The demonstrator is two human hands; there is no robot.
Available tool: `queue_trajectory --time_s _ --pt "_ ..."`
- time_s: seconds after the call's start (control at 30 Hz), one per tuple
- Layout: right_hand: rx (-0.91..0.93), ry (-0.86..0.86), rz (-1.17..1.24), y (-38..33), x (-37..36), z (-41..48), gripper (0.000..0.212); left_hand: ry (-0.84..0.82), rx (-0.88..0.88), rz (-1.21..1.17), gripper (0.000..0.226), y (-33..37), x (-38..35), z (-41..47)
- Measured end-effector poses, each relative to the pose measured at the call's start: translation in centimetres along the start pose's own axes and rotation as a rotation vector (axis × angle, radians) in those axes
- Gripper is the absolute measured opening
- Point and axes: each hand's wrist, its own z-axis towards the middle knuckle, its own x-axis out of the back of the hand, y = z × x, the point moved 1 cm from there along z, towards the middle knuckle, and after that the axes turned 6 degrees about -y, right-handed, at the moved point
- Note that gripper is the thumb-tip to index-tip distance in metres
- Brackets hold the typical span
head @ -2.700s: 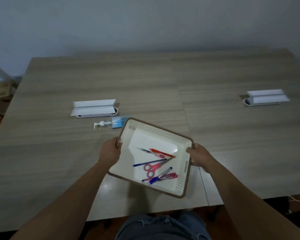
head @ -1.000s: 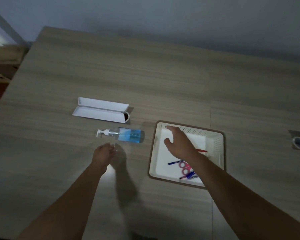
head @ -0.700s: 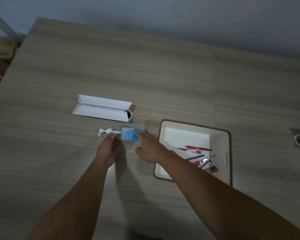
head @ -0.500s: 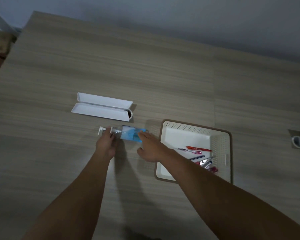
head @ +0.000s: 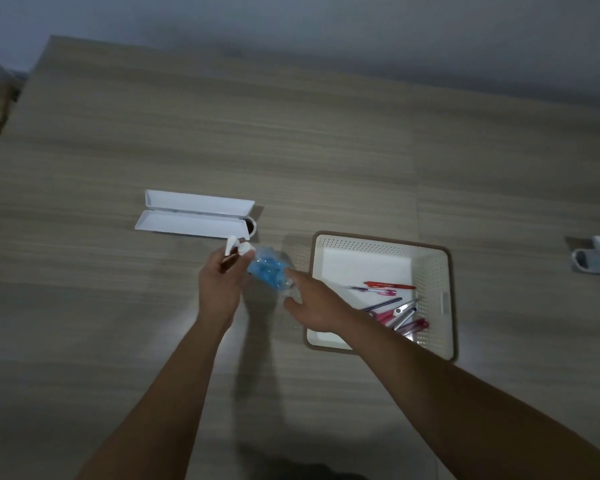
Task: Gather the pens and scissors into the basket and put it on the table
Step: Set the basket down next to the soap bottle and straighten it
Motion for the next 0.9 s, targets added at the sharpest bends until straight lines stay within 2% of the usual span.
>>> queue_trajectory --time_s 0.1,0.27,0.4,0.57,0.67,0.77,0.83,0.9 --pt "0.018 0.097 0.113 1.7 1.8 -2.2 0.061 -0.055 -0.112 0.211 0.027 0.6 -2.1 -0.5" --pt "-0.088 0.255 0.238 6.6 4.9 -6.0 0.050 -0.126 -0.271 0.544 0.033 0.8 -5.7 -0.6" --pt "-0.189 0.389 0.221 11.7 6.6 -8.9 0.048 -0.136 -0.285 0.674 0.039 0.5 -7.2 -0.6" --pt "-0.352 0.471 0.155 17.6 6.5 -12.9 0.059 -0.155 -0.261 0.752 0.040 0.7 -7.8 -1.6" --pt "-0.465 0.474 0.214 19.3 5.8 -14.7 0.069 -0.151 -0.170 0.759 0.055 -1.4 -6.8 -0.3" --pt "-0.558 0.481 0.297 21.5 4.4 -15.5 0.081 -0.078 0.011 0.799 0.088 -3.7 -5.3 0.5" --pt "-0.519 0.472 0.393 24.6 3.0 -14.6 0.078 -0.105 0.184 0.879 0.075 -2.2 -6.6 -3.6" --pt "-0.455 0.463 0.447 23.1 2.9 -15.4 0.066 -0.243 0.311 0.875 0.050 -2.1 -8.0 -7.0"
